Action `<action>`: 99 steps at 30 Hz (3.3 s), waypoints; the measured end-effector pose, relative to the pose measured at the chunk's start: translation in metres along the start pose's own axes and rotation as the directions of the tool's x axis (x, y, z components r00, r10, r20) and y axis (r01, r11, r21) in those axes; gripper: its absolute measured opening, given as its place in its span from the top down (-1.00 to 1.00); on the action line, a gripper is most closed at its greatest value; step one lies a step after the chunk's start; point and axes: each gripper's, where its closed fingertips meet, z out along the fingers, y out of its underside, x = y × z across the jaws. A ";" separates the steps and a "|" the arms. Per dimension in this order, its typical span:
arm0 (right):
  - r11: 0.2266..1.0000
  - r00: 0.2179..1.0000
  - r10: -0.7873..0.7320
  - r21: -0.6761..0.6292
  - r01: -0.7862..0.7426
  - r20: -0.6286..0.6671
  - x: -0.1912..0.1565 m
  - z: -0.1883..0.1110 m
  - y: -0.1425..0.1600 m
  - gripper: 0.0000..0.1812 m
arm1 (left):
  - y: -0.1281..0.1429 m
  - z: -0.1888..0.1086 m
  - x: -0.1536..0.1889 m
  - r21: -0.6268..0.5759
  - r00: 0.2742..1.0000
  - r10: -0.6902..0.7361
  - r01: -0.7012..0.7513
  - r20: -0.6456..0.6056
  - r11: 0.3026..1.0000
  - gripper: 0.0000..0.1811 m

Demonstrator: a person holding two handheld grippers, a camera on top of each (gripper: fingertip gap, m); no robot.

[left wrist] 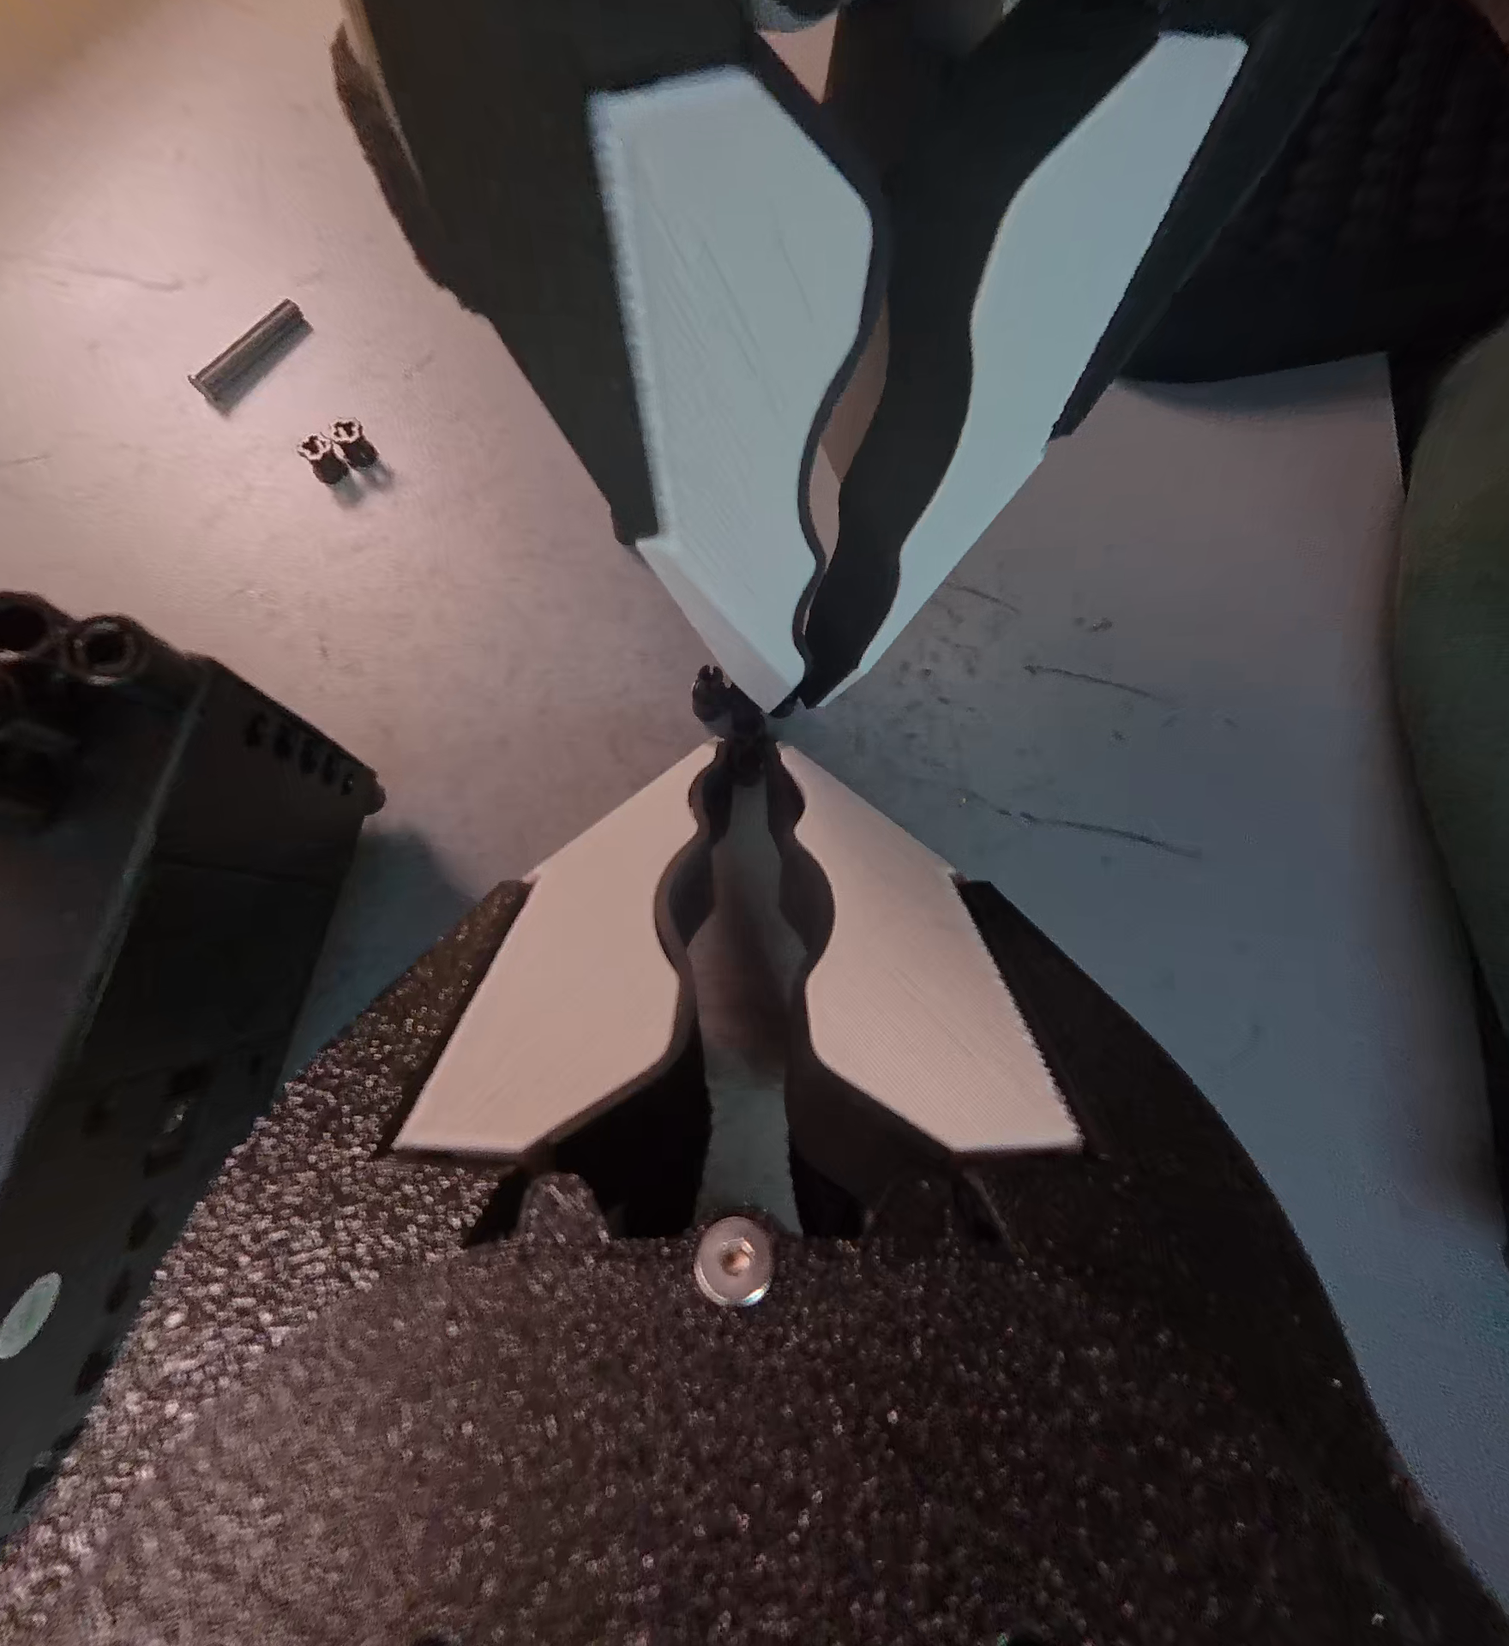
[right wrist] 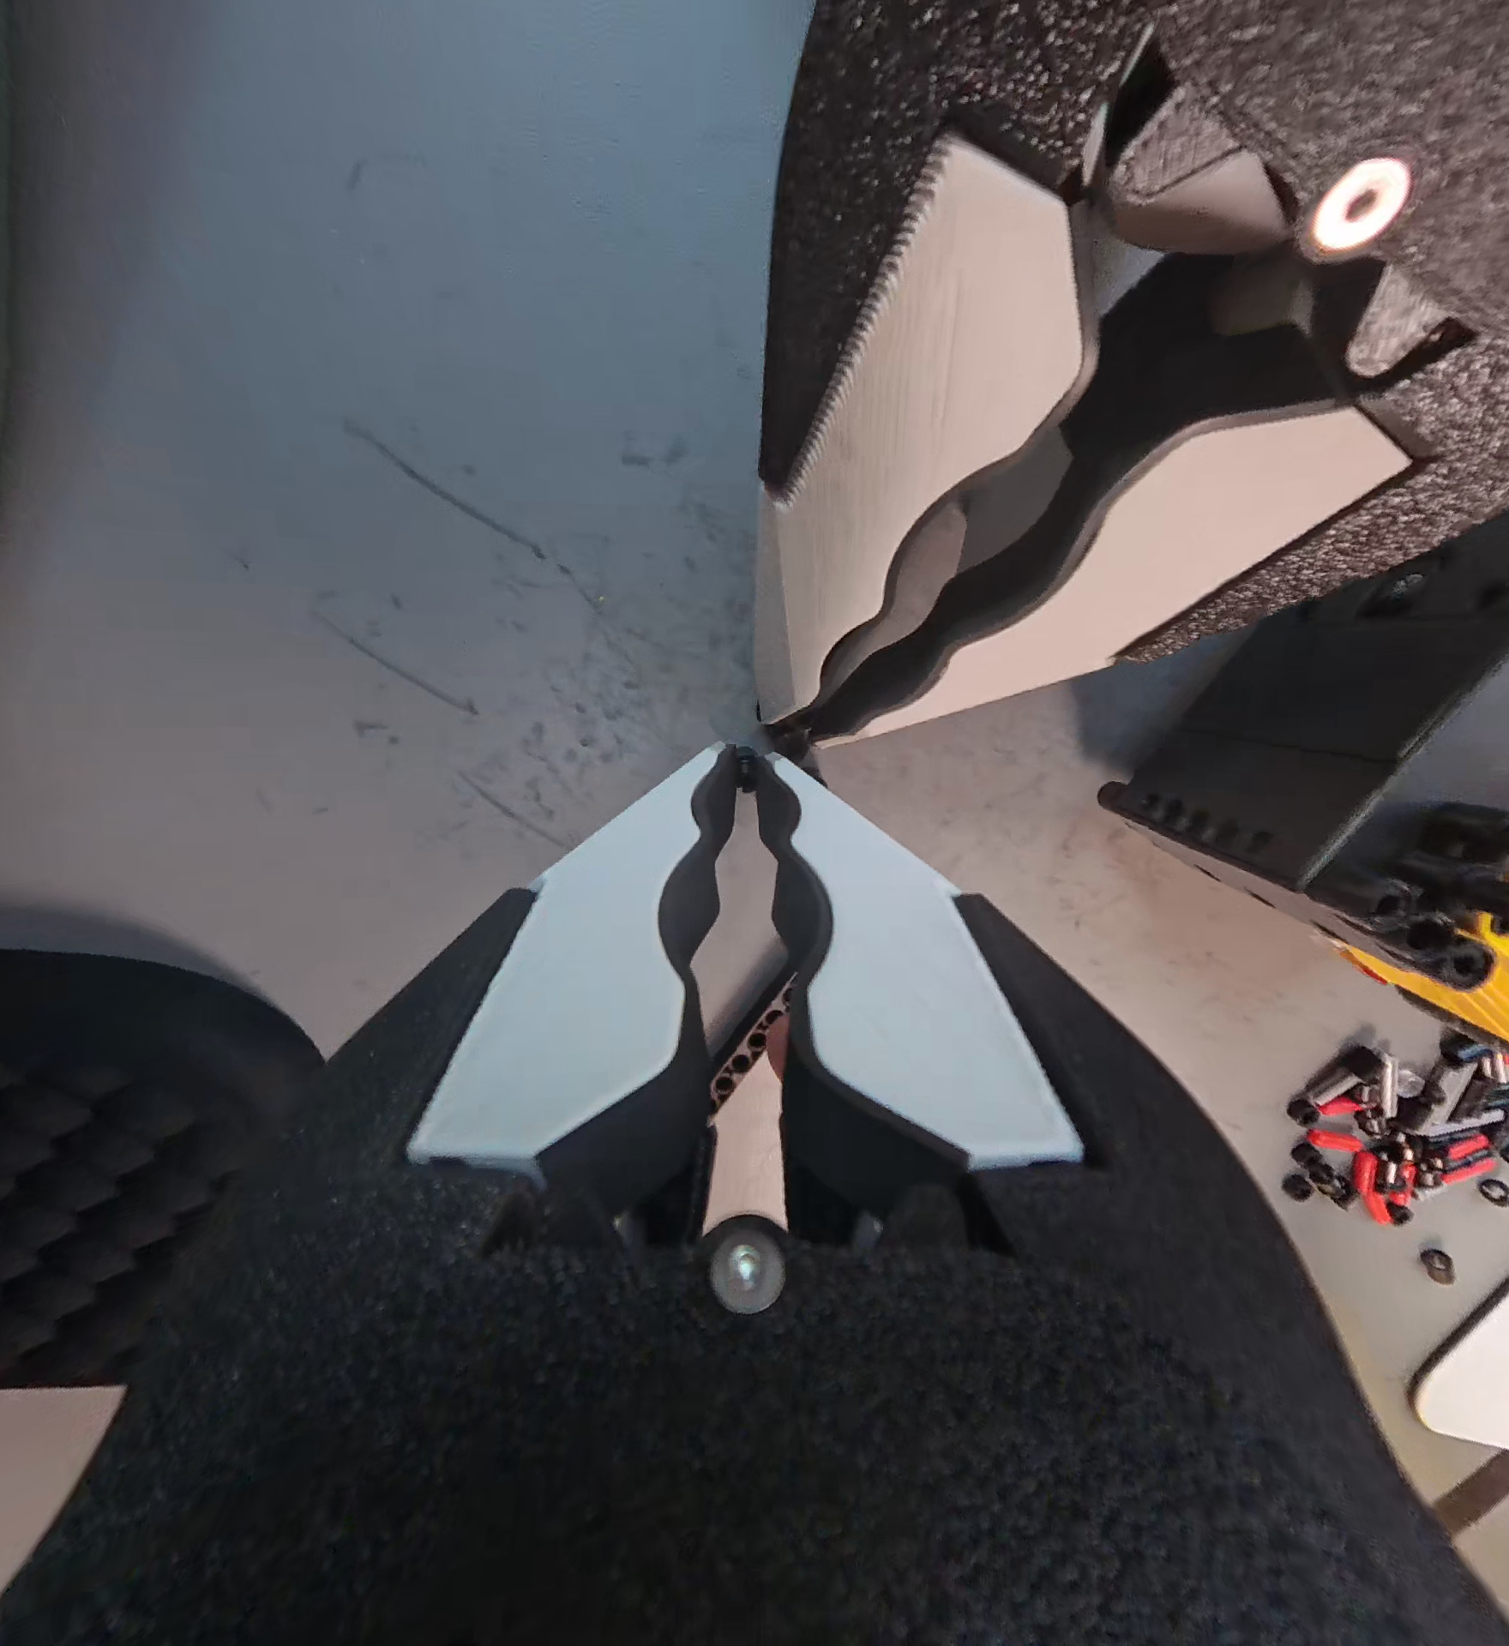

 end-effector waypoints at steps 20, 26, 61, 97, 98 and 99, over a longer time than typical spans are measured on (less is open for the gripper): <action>0.980 0.988 0.145 0.145 -0.136 -0.055 0.002 -0.011 0.000 1.00 | 0.000 -0.001 0.001 0.000 1.000 0.007 -0.007 0.000 1.000 0.93; 0.985 0.990 0.141 0.097 -0.139 -0.011 -0.001 -0.008 0.000 1.00 | 0.000 0.000 0.001 0.000 1.000 0.002 -0.002 -0.003 1.000 0.93; 0.903 0.946 0.297 0.361 -0.234 -0.129 0.003 0.003 -0.001 0.75 | -0.006 -0.015 -0.021 0.074 0.994 0.049 -0.057 0.100 0.996 0.89; 0.797 0.894 0.440 0.494 -0.347 -0.081 0.029 -0.005 -0.002 0.84 | 0.001 -0.027 -0.020 0.089 0.997 0.026 -0.033 0.071 0.995 0.83; 0.792 0.893 0.442 0.502 -0.346 -0.082 0.030 -0.007 -0.001 0.82 | 0.002 -0.026 -0.017 0.089 0.998 0.024 -0.029 0.053 0.996 0.81; 0.790 0.891 0.445 0.505 -0.347 -0.084 0.030 -0.008 0.001 0.81 | 0.001 -0.026 -0.015 0.087 0.999 0.025 -0.029 0.044 0.996 0.80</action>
